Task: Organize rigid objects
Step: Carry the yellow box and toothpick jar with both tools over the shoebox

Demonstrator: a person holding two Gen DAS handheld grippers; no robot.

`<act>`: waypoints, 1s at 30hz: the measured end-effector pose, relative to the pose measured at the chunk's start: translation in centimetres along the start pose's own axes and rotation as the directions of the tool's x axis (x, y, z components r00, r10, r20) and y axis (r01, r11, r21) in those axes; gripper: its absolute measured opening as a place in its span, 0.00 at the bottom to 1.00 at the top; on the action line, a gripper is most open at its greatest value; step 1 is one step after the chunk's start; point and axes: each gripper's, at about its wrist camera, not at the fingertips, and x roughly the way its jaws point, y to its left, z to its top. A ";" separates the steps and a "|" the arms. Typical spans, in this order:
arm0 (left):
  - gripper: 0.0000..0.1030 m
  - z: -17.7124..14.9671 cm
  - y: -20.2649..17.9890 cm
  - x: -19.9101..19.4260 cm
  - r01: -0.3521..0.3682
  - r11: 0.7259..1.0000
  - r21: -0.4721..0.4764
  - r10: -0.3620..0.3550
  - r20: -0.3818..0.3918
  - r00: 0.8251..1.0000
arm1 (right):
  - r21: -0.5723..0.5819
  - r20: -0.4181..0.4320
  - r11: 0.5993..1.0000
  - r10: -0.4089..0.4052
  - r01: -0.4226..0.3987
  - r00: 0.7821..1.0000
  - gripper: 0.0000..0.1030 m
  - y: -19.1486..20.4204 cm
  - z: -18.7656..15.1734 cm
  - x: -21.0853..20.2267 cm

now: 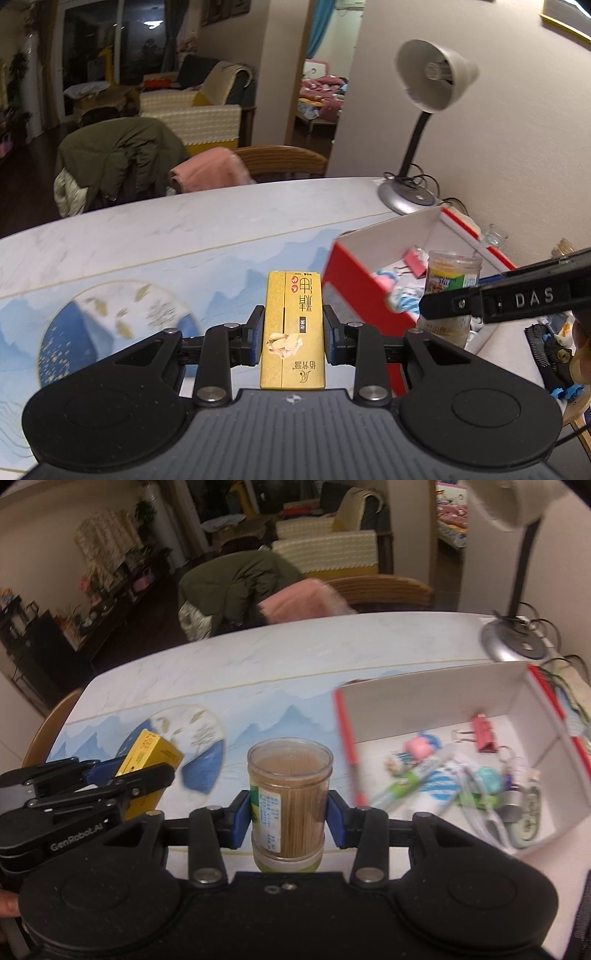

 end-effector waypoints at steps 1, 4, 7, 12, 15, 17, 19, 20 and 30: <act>0.29 0.3 -0.8 0.3 0.003 1.000 0.007 -0.003 0.000 1.000 | 0.010 0.007 1.000 -0.005 0.005 1.000 0.40 -0.9 0.1 -0.3; 0.29 1.1 -3.0 1.1 0.011 0.999 0.030 -0.011 -0.001 1.000 | 0.037 0.026 0.999 -0.016 0.015 1.000 0.40 -3.5 0.4 -1.0; 0.29 1.8 -5.2 2.2 0.017 0.998 0.052 -0.017 -0.004 1.000 | 0.060 0.036 0.998 -0.037 0.035 0.999 0.40 -6.1 0.6 -1.4; 0.29 2.6 -8.5 4.6 0.037 0.996 0.081 -0.035 -0.023 0.999 | 0.098 0.031 0.992 -0.080 0.077 0.996 0.40 -10.8 0.6 -1.6; 0.29 3.0 -10.1 6.3 0.048 0.995 0.091 -0.045 -0.042 0.998 | 0.113 0.021 0.989 -0.098 0.095 0.995 0.40 -13.3 0.6 -1.6; 0.29 3.1 -11.0 7.5 0.052 0.994 0.101 -0.047 -0.054 0.997 | 0.120 0.009 0.987 -0.107 0.106 0.994 0.40 -14.7 0.6 -1.4; 0.29 3.3 -11.9 8.6 0.055 0.992 0.114 -0.047 -0.066 0.997 | 0.129 -0.004 0.985 -0.114 0.113 0.993 0.40 -16.3 0.8 -1.2; 0.29 3.4 -12.3 9.2 0.054 0.991 0.122 -0.046 -0.071 0.996 | 0.133 -0.010 0.984 -0.118 0.118 0.993 0.40 -17.0 0.9 -1.0; 0.29 4.7 -14.7 15.1 0.041 0.985 0.166 -0.020 -0.128 0.992 | 0.110 -0.064 0.988 -0.100 0.107 0.993 0.40 -20.2 0.6 0.7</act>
